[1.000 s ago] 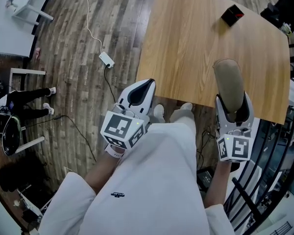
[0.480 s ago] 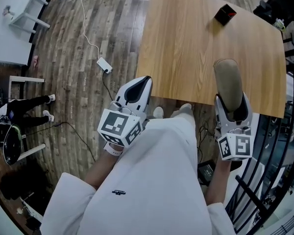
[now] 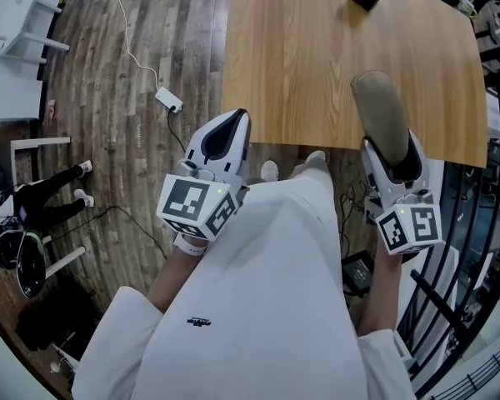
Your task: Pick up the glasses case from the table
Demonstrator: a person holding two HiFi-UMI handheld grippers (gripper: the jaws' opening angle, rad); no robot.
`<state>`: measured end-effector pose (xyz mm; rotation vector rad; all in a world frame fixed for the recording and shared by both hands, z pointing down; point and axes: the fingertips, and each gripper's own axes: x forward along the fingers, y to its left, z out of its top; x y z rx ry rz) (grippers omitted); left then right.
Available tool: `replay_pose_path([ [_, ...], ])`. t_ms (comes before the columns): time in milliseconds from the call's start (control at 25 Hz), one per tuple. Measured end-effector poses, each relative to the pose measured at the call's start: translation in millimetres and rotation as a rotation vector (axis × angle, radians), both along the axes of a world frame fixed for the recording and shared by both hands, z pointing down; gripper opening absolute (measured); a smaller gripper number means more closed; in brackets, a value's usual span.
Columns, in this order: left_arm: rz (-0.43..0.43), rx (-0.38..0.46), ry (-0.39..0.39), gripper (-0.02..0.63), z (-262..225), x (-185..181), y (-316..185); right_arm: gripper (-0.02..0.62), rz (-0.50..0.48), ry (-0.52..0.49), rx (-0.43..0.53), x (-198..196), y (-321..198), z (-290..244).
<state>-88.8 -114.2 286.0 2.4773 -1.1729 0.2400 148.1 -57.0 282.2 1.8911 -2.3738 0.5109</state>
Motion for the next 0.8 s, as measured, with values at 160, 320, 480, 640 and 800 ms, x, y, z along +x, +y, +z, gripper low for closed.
replay_pose_path([
  [160,0.004,-0.002,0.002,0.006,1,5,3,0.373,0.018,-0.027,-0.012,6,3,5],
  [320,0.012,-0.005,0.003,0.006,2,10,5,0.373,0.027,-0.016,-0.015,11,7,5],
  [480,0.024,-0.003,0.009,0.006,2,12,8,0.373,0.039,-0.013,-0.006,10,11,3],
  [640,0.039,0.005,0.012,0.006,-3,18,10,0.373,0.042,0.005,0.004,11,14,-2],
  [800,0.045,0.011,0.009,0.006,-5,22,10,0.373,0.036,0.034,0.011,11,14,-5],
])
